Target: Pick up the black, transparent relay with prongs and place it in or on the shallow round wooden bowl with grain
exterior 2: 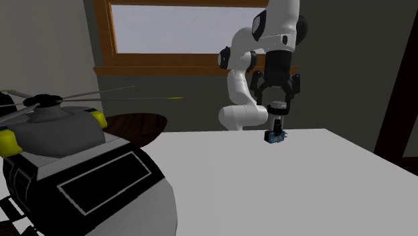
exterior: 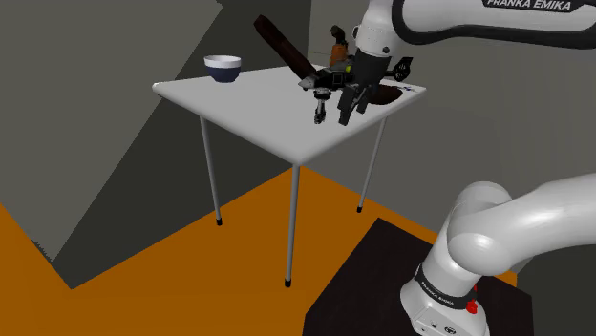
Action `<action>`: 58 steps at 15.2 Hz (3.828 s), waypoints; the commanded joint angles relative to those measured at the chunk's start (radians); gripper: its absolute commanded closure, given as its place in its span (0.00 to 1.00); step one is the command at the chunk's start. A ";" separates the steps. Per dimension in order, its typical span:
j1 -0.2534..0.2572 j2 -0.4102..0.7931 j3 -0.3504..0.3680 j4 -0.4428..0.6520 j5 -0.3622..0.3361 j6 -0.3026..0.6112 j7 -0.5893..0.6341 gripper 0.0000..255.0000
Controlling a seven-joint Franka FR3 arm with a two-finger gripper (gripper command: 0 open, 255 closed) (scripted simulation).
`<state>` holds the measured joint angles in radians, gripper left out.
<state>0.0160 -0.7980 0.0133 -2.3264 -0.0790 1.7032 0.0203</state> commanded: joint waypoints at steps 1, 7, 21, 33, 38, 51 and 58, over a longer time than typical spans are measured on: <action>0.000 0.000 0.000 0.000 0.000 0.000 0.000 0.00; -0.054 0.211 0.031 0.191 -0.080 0.044 0.057 0.00; -0.088 0.331 0.034 0.220 -0.140 0.148 0.097 0.00; -0.088 0.331 0.034 0.220 -0.140 0.148 0.097 1.00; -0.088 0.336 0.035 0.251 -0.138 0.123 0.091 1.00; -0.091 0.388 0.041 0.475 -0.133 -0.045 0.059 1.00; -0.093 0.433 0.046 0.615 -0.133 -0.140 0.041 1.00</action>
<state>-0.0766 -0.3783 0.0580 -1.7410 -0.2118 1.5801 0.0645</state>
